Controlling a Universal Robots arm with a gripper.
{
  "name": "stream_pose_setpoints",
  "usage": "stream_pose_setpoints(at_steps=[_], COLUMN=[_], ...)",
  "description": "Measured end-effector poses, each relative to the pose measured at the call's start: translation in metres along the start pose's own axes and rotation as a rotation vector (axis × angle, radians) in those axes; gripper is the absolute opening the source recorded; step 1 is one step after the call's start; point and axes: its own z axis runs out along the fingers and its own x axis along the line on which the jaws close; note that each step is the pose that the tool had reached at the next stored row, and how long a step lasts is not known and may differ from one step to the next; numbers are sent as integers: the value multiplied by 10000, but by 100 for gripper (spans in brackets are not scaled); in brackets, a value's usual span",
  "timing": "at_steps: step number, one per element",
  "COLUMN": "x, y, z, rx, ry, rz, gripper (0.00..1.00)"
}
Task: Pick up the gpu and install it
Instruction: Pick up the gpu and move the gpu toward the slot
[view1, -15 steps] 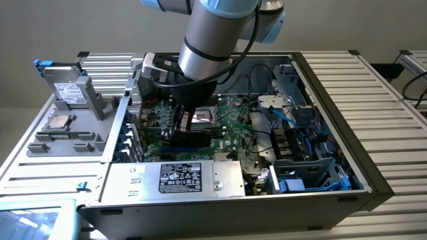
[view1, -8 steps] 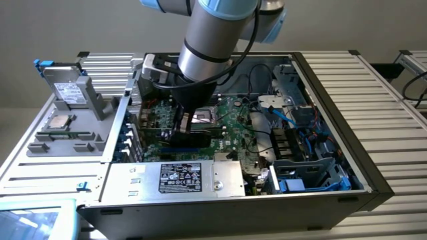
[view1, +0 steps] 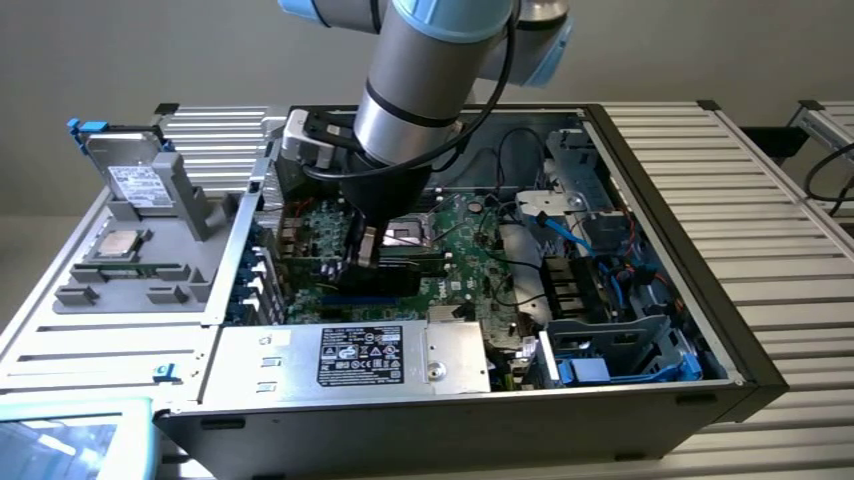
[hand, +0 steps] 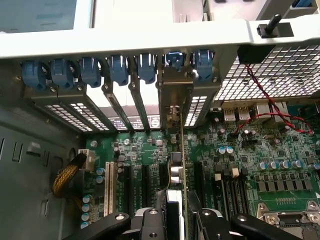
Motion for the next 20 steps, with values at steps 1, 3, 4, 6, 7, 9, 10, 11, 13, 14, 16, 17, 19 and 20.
stream_pose_setpoints(at_steps=[1, 3, 4, 6, 7, 9, 10, 11, 13, 14, 16, 17, 19, 20], x=[0, 0, 0, 0, 0, 0, 0, 1, 0, -1, -3, -4, -7, -9], y=[0, 1, 3, 5, 6, 11, 14, 17, 23, 24, 27, 28, 28, 28], z=[1, 2, 3, 11, 18, 27, 30, 32, 37, 38, 41, 42, 42, 42], rx=[2, 10, 18, 43, 57, 73, 77, 79, 83, 83, 84, 85, 84, 84], ry=[0, -1, -3, -7, -8, -7, -6, -6, -9, -9, -11, -12, -10, -11], rz=[1, 1, 2, 1, 0, 2, 2, 4, 8, 8, 8, 8, 8, 8], gripper=[28, 28, 28, 28, 28, 28, 28, 28, 28, 28, 28, 28, 28, 28])
